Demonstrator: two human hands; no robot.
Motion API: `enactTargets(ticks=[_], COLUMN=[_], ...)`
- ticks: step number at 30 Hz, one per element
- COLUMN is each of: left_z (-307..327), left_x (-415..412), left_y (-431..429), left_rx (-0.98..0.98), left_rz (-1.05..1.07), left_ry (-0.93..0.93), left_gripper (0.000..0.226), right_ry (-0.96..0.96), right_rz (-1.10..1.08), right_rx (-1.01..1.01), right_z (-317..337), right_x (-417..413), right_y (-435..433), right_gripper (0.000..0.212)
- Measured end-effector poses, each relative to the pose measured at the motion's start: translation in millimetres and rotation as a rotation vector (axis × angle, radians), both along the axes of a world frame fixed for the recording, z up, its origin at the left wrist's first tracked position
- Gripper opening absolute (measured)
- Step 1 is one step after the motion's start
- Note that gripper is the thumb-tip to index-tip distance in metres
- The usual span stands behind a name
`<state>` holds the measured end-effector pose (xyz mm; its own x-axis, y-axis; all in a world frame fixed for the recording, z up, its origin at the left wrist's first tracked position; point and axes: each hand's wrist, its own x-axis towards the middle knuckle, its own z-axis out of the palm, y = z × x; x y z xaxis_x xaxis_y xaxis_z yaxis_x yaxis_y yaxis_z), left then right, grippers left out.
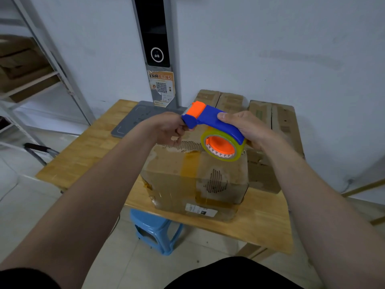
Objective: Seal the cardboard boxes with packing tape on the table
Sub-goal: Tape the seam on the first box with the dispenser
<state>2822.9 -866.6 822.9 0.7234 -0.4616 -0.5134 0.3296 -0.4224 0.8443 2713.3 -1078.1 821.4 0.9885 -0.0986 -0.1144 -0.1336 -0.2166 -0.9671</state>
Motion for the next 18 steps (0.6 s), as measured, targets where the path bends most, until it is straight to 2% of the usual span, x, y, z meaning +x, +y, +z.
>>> enactTargets(ticks=[4,10,12,14,18], left_z=[1,0,0,0,-3], left_x=[0,-3,-2,-2,-3], left_y=[-1,-2,-2,-1,-1], left_rx=[-0.047,-0.015,-0.028,-0.079,-0.167], left_rz=[0.086,0.133,0.121,0.091,-0.006], left_ry=[0.064,-0.026,-0.06,-0.017,0.068], left_gripper=[0.023,0.026,0.025,0.024,0.024], right_ry=[-0.086,-0.079,-0.086,-0.105,-0.107], right_rz=[-0.003,0.043,0.045,0.047,0.094], right_rx=[0.015,-0.021,0.019,0.099,0.236], right_z=[-9,-9,-9,-11,-17], right_x=[0,5,5,6,11], right_y=[-1,-4,-4,-4,-4], right_gripper=[0.046,0.054,0.05,0.045,0.064])
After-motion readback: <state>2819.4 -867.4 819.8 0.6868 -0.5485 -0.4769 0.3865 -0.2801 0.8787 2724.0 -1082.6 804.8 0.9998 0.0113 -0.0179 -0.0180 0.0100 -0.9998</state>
